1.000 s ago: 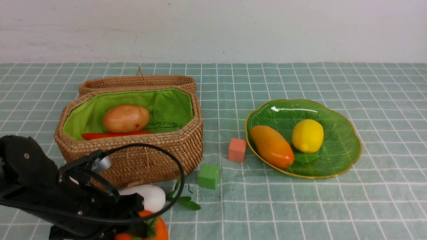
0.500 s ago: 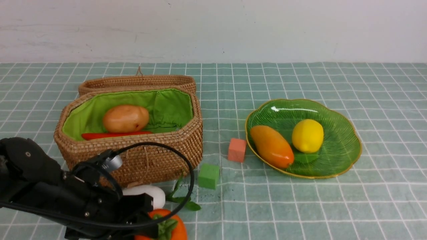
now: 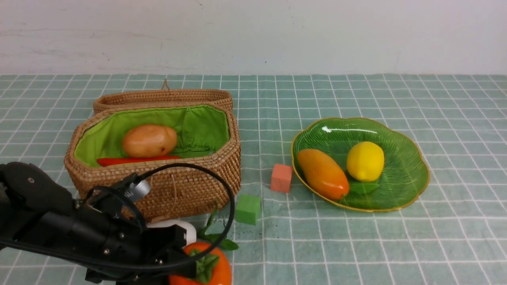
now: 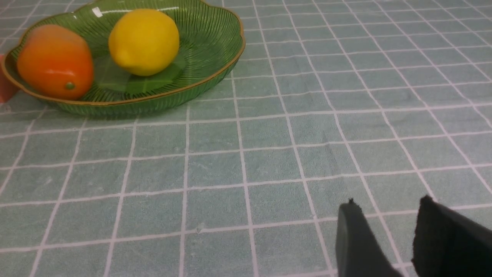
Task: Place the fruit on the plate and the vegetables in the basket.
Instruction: Grab a tomato with your left arm and place it on the plate on the right.
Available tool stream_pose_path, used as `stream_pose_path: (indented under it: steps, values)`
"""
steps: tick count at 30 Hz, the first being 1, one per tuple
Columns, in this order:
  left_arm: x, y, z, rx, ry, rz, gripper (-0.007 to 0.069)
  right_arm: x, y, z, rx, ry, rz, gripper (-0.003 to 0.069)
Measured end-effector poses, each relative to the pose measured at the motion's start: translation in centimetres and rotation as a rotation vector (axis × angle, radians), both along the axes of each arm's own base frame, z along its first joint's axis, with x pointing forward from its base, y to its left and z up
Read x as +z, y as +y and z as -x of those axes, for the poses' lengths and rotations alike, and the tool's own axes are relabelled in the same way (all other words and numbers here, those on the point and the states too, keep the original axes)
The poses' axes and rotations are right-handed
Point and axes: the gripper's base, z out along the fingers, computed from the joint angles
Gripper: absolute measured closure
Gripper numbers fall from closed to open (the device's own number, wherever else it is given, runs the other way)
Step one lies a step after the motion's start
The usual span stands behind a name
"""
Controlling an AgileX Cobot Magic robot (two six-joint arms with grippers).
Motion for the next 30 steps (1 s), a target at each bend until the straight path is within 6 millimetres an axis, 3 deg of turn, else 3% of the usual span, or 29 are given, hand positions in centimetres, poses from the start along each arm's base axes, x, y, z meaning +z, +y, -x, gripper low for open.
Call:
stream_pose_path:
  steps: [30]
  values:
    - [0.47,-0.67,-0.02,-0.031,-0.027,0.084,0.0279,0.00,0.00,0.00,0.000,0.000,0.000,0.0419]
